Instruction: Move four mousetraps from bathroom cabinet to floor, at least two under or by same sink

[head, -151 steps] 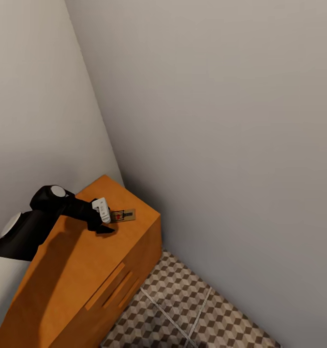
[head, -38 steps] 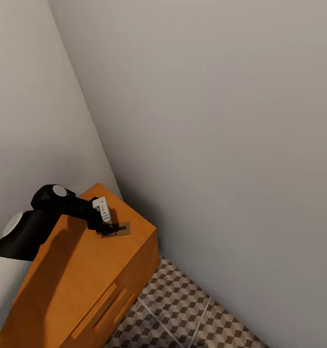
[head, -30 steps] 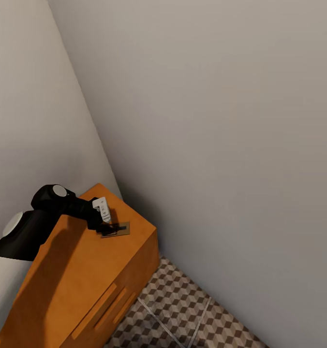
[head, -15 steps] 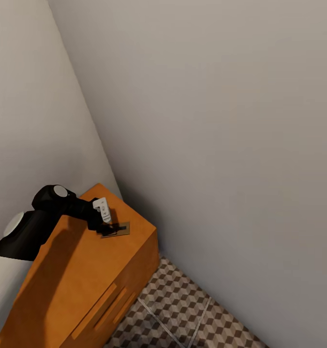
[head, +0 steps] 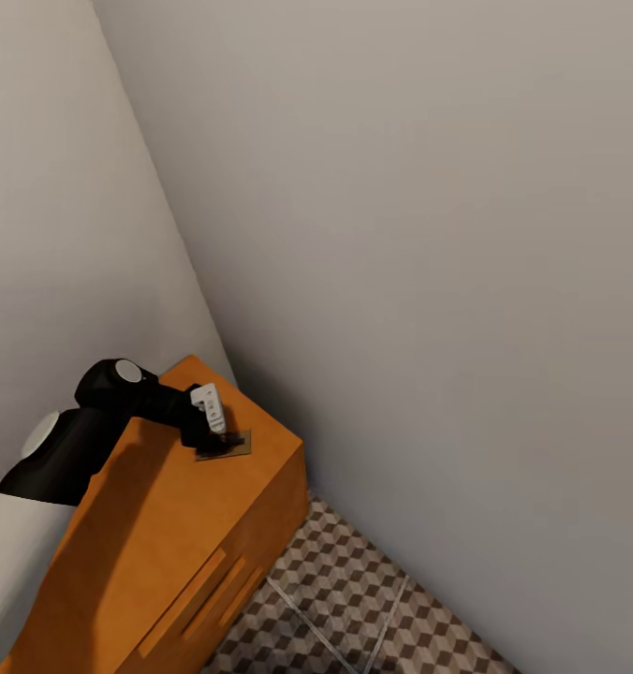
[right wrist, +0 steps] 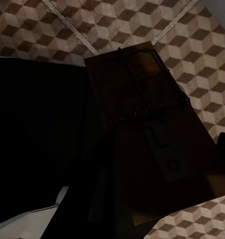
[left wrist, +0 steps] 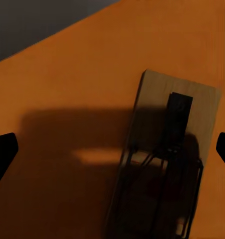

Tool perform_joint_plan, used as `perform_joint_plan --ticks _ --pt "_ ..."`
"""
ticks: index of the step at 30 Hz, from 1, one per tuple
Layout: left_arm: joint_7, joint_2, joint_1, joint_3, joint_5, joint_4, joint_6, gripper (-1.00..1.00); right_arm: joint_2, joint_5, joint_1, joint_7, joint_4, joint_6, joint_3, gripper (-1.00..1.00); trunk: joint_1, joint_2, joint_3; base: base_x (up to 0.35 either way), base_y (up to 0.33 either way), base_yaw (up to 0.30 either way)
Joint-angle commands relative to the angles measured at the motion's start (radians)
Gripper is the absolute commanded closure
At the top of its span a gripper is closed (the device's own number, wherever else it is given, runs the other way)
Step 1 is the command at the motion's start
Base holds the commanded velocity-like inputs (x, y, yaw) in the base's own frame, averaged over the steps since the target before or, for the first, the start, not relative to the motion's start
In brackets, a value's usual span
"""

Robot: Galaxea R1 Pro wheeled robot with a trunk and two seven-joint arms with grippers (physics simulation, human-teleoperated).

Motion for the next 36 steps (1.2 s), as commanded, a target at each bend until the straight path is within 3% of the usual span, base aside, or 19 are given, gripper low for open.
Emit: perform_joint_plan --ticks 1,14,36 --pt "-0.006 -0.001 -0.001 -0.002 -0.005 -0.001 0.010 -1.00 0.000 0.006 -0.001 -0.012 0.001 -0.001 0.006 1.00 0.001 -0.002 -0.001 0.000 0.000 0.000" --pt "-0.006 -0.003 -0.002 -0.032 -0.006 0.000 0.010 -1.00 0.000 0.006 -0.001 -0.012 0.001 -0.001 0.006 1.00 0.001 -0.002 -0.001 0.000 0.000 0.000" --pt "-0.005 -0.002 -0.002 -0.038 -0.012 0.012 0.010 -1.00 0.000 0.006 -0.001 -0.012 0.001 -0.002 0.006 1.00 0.001 -0.002 -0.001 0.000 0.000 0.000"
